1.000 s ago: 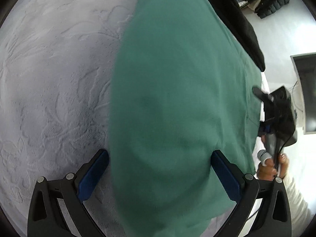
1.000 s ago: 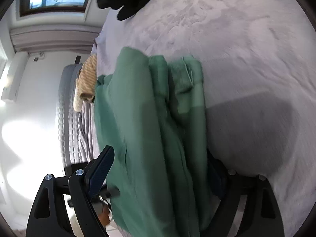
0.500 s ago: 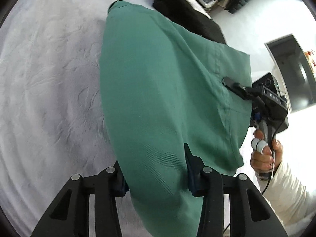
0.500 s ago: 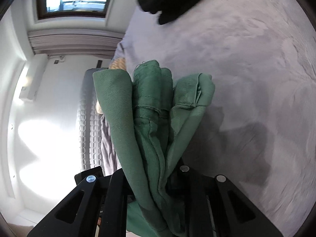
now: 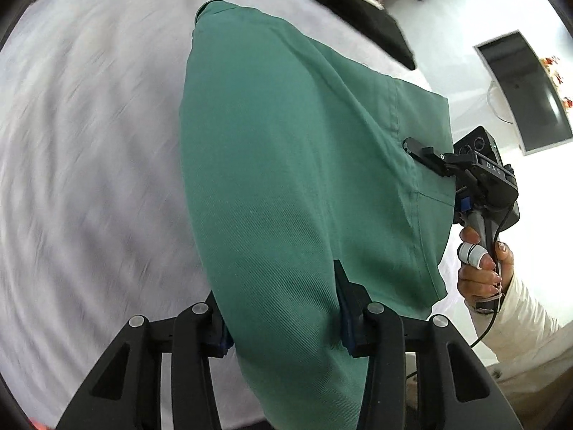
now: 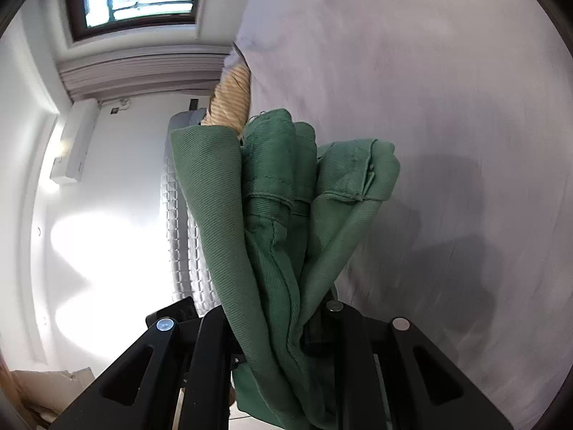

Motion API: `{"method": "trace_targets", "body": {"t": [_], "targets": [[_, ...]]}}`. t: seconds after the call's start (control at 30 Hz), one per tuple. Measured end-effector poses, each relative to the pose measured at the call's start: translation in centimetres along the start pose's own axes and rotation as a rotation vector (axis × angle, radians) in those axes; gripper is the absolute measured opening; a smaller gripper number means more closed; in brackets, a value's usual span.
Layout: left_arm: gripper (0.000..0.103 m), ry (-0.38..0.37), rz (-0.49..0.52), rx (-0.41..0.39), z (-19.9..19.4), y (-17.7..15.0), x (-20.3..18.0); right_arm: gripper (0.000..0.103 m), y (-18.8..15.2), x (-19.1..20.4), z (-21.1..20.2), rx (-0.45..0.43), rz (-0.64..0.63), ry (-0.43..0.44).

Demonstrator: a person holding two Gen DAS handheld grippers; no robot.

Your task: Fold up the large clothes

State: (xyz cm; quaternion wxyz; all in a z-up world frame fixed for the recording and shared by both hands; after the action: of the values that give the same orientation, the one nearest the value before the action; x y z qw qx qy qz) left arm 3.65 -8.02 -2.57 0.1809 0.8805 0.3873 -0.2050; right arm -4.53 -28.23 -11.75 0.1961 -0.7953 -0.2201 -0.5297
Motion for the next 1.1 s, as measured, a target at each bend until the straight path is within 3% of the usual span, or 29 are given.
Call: {"method": "trace_targets", "body": {"t": [0.07, 0.13, 0.2, 0.27, 0.33, 0.4, 0.47, 0.53, 0.57, 0.6, 0.67, 0.8, 0.97, 1.0, 1.03, 1.1], "targets": [[0.048, 0.063, -0.013, 0.02, 0.8, -2.9, 1.8, 0.016, -2.0, -1.7, 2.2, 0.027, 0.03, -0.047], [0.052, 0.131, -0.047, 0.058, 2.5, -4.8, 3.7, 0.016, -3.0, -3.7, 4.7, 0.07, 0.041, -0.142], [0.057, 0.152, -0.077, 0.065, 3.1, -5.9, 4.8, 0.021, -3.1, -4.5, 5.6, 0.065, 0.035, -0.249], [0.057, 0.114, -0.094, 0.038, 2.0, -6.1, 5.1, 0.034, -2.9, -4.1, 5.4, 0.064, 0.022, -0.304], [0.057, 0.12, -0.07, 0.008, 0.3, -6.1, 5.4, 0.049, -2.9, -2.6, 4.7, 0.039, -0.062, -0.429], [0.057, 0.14, -0.05, -0.049, -1.9, -5.7, 5.7, 0.05, -2.6, -0.8, 3.8, -0.001, -0.144, -0.536], [0.057, 0.163, -0.045, -0.092, -2.8, -4.9, 6.0, 0.05, -2.7, 0.9, 3.2, -0.044, -0.212, -0.573], [0.057, 0.187, -0.042, -0.107, -2.7, -4.2, 7.0, 0.041, -1.7, 2.3, 4.1, -0.034, -0.253, -0.594], [0.057, 0.197, -0.042, -0.103, -2.4, -4.0, 7.2, 0.016, -1.8, 2.2, 4.6, -0.024, -0.274, -0.635], [0.057, 0.212, -0.038, -0.093, -2.1, -4.3, 7.6, 0.01, -1.4, 1.9, 5.0, -0.015, -0.308, -0.716], [0.057, 0.245, -0.024, -0.069, -0.2, -4.0, 6.8, 0.01, -0.9, 0.7, 5.9, -0.007, -0.34, -0.787], [0.057, 0.244, 0.048, -0.05, 0.9, -4.2, 4.9, 0.011, 0.8, -3.3, 6.4, 0.0, -0.238, -0.757], [0.057, 0.246, 0.114, 0.033, 0.1, -8.3, 4.9, 0.012, 0.9, -3.0, 5.4, -0.028, -0.156, -0.712], [0.061, 0.261, 0.133, 0.056, 0.5, -8.9, 5.0, 0.012, 0.7, -2.5, 4.9, -0.037, -0.146, -0.712], [0.071, 0.277, 0.154, 0.077, 1.1, -9.8, 5.2, 0.012, 0.0, -2.5, 4.0, -0.043, -0.144, -0.716], [0.074, 0.292, 0.151, 0.084, 1.8, -10.8, 5.9, 0.016, -1.5, -1.0, 3.1, -0.047, -0.165, -0.732]]}}
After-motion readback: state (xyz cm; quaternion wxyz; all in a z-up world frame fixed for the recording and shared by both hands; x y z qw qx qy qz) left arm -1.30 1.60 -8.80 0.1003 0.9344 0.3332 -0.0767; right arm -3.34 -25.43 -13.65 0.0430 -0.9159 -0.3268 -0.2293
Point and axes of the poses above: each gripper's, at about its wrist camera, not at the fingertips, and z roughly the way its jaws point, x to its left, y to its top, the point moved 3 cm from there along z, roughly the way its jaws point, and after that the axes turned 3 degrees about z, right-handed, at the moved point
